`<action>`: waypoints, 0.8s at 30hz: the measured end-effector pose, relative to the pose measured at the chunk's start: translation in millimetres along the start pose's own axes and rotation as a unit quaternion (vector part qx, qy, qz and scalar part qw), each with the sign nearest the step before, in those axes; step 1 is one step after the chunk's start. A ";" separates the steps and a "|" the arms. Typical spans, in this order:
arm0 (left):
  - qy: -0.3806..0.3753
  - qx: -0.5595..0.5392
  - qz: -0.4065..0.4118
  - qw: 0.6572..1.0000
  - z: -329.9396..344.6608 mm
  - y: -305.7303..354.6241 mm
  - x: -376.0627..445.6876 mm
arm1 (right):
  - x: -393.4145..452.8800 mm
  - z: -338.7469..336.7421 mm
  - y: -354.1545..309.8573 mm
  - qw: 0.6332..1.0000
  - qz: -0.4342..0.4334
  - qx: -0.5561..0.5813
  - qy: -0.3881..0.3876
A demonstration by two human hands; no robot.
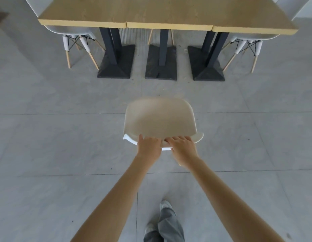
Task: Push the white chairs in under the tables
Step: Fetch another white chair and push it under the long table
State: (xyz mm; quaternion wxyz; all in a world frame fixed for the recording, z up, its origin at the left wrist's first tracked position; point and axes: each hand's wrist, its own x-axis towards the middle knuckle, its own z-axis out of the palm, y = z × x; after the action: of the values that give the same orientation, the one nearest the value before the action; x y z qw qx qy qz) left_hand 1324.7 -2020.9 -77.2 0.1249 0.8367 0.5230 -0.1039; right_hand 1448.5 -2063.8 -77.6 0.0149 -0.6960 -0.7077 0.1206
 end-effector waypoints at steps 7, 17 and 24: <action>0.043 0.024 0.049 0.998 6.8 -6.5 19.8 | 14.8 -3.0 1.9 0.999 -0.022 -0.036 -0.012; 0.036 0.065 0.074 0.994 -0.3 -20.6 37.9 | 34.2 -12.7 -1.7 0.997 -0.052 -0.059 -0.024; 0.020 0.081 0.072 0.994 -13.6 -29.3 76.3 | 72.8 -20.6 9.9 0.996 -0.057 -0.041 -0.046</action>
State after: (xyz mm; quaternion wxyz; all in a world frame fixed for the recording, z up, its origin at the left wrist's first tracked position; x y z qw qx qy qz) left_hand 1331.9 -1939.5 -90.5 0.0534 0.8815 0.4537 -0.1194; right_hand 1459.9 -1988.7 -70.2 -0.0396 -0.6485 -0.7503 0.1219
